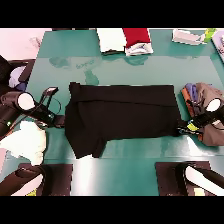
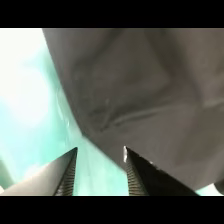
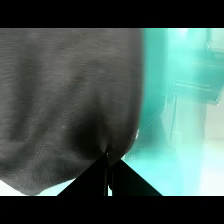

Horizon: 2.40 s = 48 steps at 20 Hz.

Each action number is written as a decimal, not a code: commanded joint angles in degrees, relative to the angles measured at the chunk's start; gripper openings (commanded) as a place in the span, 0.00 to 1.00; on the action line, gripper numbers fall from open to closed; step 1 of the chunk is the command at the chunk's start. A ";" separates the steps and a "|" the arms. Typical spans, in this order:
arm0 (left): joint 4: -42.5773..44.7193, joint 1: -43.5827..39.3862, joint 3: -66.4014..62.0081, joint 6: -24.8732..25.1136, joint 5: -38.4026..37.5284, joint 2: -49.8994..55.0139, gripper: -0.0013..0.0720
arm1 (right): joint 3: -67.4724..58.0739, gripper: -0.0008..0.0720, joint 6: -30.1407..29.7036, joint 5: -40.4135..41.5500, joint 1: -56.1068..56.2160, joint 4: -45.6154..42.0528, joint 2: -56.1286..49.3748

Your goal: Fold the shirts.

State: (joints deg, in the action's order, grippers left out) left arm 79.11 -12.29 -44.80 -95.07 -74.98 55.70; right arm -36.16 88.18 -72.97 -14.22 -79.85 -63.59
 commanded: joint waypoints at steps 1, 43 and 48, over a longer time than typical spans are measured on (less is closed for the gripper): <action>-0.37 -4.39 5.31 -3.72 -1.25 -0.02 0.57 | 0.17 0.04 0.00 1.07 3.04 0.17 -0.07; 20.00 -11.34 -19.45 -6.95 25.16 13.38 0.05 | -34.18 0.03 3.02 -4.55 3.91 -5.14 -11.30; 18.14 -5.92 -27.91 -6.86 29.77 24.22 0.05 | -44.19 0.03 3.37 -4.50 3.91 -2.84 -22.95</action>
State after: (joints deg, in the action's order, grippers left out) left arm 98.06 -20.62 -68.47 -102.10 -49.63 73.95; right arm -74.85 91.26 -77.71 -10.33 -84.55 -80.01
